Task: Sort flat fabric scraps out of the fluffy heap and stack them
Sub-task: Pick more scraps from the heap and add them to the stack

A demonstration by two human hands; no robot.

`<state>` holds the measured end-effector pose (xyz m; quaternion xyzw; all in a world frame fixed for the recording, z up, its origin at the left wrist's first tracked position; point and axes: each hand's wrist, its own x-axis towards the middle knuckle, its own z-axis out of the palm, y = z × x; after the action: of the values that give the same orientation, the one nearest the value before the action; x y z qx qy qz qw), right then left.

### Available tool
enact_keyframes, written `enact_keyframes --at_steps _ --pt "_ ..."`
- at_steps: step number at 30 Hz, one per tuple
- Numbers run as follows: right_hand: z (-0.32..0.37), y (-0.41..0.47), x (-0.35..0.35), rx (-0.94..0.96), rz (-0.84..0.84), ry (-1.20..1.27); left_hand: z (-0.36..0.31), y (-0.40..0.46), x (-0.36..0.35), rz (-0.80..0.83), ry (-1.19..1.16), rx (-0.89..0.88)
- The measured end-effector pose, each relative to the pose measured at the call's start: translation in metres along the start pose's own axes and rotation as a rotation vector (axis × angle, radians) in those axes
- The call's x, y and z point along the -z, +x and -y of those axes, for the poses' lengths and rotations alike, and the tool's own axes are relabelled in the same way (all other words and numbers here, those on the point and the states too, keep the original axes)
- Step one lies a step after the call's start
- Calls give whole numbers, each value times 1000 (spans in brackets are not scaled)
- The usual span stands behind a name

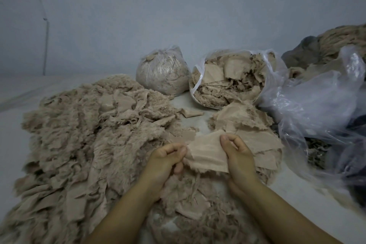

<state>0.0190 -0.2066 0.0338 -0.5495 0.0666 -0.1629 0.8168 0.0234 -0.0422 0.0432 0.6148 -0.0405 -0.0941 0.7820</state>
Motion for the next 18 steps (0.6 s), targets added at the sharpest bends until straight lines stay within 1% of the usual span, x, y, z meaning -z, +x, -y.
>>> enact_keyframes --at_steps 3,6,8,10,12,14,16,18 --pt "3 -3 0 114 -55 -68 -1 0 -3 -72 -7 -4" --pt "4 -7 -2 177 -64 -124 1 0 -6 -91 78 -35" --pt "3 -8 -3 215 -76 -150 0 -1 -6 -54 -1 7" --pt "3 -8 -3 242 -87 -169 -1 -3 -7 46 -62 86" --pt "4 -8 -3 258 -92 -178 0 -5 -7 115 50 93" --pt "6 -6 -2 254 -97 -163 2 -3 -5 107 147 62" --pt "8 -6 -1 239 -87 -145 -1 -1 2 85 166 55" --pt "8 -6 -2 223 -77 -125 -8 0 9 128 226 64"
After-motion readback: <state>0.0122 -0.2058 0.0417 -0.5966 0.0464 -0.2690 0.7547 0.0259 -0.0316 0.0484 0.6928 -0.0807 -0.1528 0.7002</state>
